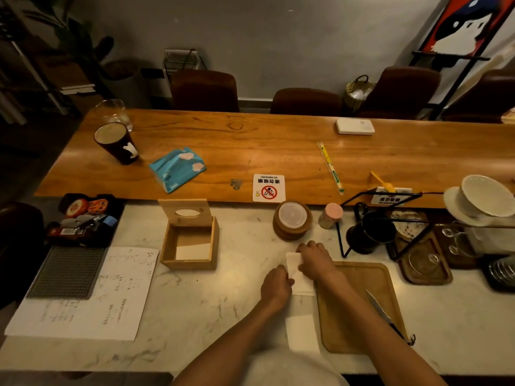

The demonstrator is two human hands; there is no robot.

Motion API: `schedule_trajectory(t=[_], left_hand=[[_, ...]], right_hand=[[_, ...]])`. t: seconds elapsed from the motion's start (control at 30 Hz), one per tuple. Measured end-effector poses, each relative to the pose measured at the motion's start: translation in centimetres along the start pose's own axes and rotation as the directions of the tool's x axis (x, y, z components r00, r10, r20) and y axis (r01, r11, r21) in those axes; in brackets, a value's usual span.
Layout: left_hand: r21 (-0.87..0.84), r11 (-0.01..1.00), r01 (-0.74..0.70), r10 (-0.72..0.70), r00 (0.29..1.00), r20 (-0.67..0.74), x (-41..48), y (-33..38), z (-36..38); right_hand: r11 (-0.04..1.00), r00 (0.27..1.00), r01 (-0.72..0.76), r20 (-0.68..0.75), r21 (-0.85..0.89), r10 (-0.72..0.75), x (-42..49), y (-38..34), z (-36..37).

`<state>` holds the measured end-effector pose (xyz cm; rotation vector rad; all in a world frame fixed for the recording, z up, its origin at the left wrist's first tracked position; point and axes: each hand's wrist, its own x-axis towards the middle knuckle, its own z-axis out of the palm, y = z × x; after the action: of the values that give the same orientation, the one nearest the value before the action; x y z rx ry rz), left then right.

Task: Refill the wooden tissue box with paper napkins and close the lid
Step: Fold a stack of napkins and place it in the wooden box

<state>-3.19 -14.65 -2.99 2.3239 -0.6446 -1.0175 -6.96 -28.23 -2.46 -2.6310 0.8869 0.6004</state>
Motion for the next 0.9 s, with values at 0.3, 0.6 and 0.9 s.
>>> schedule_trajectory(t=[0.3, 0.6, 0.9], left_hand=[[-0.221, 0.969, -0.112, 0.081, 0.986, -0.145, -1.5, -1.7, -0.8], [-0.378, 0.816, -0.437, 0.381, 0.899, -0.217, -4.5, -5.5, -8.9], [-0.384, 0.858, -0.34, 0.362, 0.932, -0.017, -4.7, -13.2, -9.0]], right_hand=[[0.784, 0.971, 0.1, -0.232, 0.613, 0.058, -5.4, 0.0, -0.9], [0.341, 0.899, 0.333, -0.405, 0.879, 0.167, -11.0, -7.2, 4.1], [0.148, 0.852, 0.234, -0.276, 0.961, 0.444, -12.9, -14.5, 10.3]])
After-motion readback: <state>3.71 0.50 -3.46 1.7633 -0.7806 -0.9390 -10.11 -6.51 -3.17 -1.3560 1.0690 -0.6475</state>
